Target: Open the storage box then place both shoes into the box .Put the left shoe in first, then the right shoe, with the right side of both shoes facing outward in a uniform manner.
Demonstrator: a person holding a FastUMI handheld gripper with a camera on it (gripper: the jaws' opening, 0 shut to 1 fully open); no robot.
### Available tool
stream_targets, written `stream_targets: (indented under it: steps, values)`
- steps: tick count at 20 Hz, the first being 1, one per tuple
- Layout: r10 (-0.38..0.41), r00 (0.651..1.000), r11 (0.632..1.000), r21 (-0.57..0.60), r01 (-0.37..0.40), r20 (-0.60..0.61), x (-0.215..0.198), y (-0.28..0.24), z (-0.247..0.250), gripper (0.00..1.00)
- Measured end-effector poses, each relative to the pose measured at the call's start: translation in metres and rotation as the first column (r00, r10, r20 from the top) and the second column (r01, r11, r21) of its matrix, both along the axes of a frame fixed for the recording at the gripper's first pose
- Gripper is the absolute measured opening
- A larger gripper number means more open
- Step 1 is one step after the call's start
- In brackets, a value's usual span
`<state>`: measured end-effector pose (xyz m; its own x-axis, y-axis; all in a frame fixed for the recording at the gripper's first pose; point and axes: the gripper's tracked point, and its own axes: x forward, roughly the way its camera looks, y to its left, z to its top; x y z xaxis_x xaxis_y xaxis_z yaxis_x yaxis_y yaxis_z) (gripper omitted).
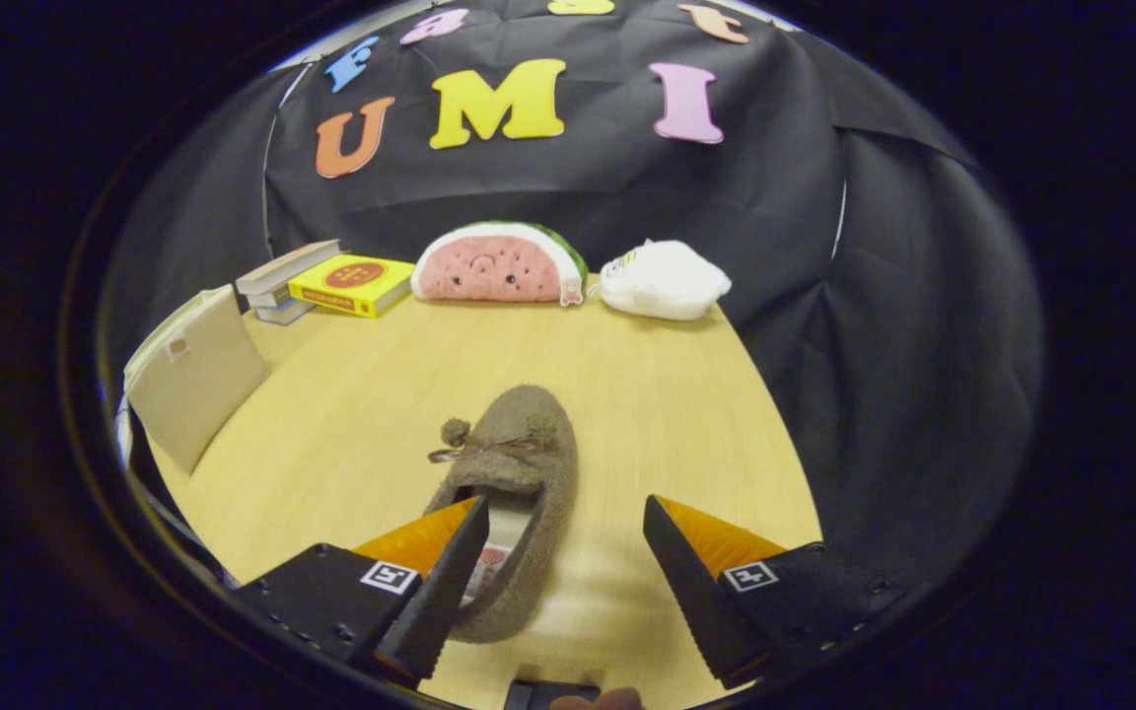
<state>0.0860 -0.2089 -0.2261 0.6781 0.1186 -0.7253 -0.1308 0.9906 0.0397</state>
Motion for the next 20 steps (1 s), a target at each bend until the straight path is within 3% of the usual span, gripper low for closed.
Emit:
stream_targets:
  steps: [5,8,9,10,12,13,20]
  values:
    - [-0.026,0.999,0.995,0.1,0.029,-0.035,0.013,0.015,-0.024,0.95]
    - [-0.059,0.997,0.991,0.118,0.064,-0.049,0.018,0.015,-0.032,0.48]
    - [-0.079,0.995,0.99,0.109,0.085,-0.056,0.018,0.012,-0.033,0.39]
    - [-0.097,0.994,0.99,0.096,0.101,-0.05,0.02,0.007,-0.031,0.21]
    - [-0.104,0.992,0.986,0.121,0.111,-0.068,0.017,0.01,-0.029,0.05]
    - [-0.114,0.991,0.981,0.149,0.124,-0.076,0.015,0.011,-0.026,0.0]
    - [-0.182,0.979,0.94,0.275,0.201,-0.092,0.014,0.045,0.014,0.0]
